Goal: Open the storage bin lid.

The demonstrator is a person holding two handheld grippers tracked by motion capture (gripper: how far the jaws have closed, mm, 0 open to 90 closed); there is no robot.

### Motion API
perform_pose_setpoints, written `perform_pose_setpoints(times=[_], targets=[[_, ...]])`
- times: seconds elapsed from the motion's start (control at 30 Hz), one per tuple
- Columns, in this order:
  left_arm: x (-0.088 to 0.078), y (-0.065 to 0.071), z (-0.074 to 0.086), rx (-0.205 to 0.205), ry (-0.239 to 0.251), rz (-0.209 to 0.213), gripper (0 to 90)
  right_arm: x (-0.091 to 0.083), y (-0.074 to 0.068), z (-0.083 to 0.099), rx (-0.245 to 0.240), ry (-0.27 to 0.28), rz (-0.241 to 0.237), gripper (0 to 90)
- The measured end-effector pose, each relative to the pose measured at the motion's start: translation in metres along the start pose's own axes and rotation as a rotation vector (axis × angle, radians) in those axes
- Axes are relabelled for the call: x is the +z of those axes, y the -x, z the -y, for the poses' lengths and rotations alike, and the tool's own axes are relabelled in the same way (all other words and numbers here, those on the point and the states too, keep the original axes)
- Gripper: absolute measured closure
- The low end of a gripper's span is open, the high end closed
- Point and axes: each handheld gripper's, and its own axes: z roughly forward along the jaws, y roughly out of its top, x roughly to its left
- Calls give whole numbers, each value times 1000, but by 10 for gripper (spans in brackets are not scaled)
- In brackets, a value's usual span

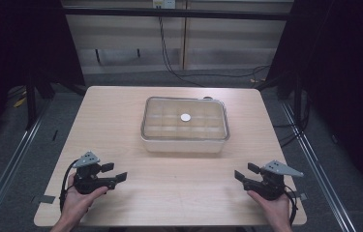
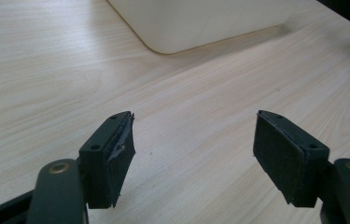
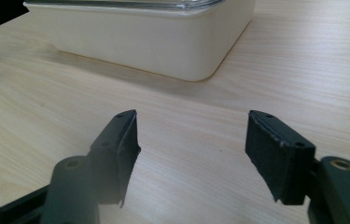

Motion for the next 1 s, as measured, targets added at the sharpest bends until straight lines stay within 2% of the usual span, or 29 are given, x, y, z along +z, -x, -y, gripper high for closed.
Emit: perform_pose_setpoints(times=[0.03, 0.17, 0.27, 0.33, 0.5, 0.57, 0.6, 0.7, 0.77, 0.83, 0.93, 1.0], targets=[[1, -1, 0, 0, -7, 3, 289, 0, 1, 0, -10, 0, 6, 309], [4, -2, -1, -5, -11, 4, 240, 0, 2, 0, 27, 1, -19, 308], [5, -2, -1, 6, -14, -8, 241, 1, 3, -1, 30, 3, -38, 367], [5, -1, -1, 11, -11, -2, 241, 1, 3, -2, 43, 2, -39, 364], [7, 2, -3, 46, 0, -4, 249, -2, 3, -8, 81, -44, -24, 371], [10, 3, -6, 56, -3, -2, 246, -2, 3, -12, 78, -54, -32, 354], [12, 4, -8, 52, -12, 8, 242, -2, 3, -14, 80, -52, -41, 345], [13, 5, -12, 44, -6, 3, 249, -2, 0, -18, 62, -59, -60, 321], [11, 3, -15, 16, 9, -4, 329, 0, 0, -21, 56, -64, -67, 304], [11, 1, -17, 32, 46, -19, 330, 3, 0, -24, 49, -67, -74, 273], [10, 0, -19, 37, 47, -19, 330, 5, 0, -30, 57, -61, -104, 246], [10, 0, -22, 40, 49, -17, 327, 5, -2, -34, 50, -73, -103, 246]])
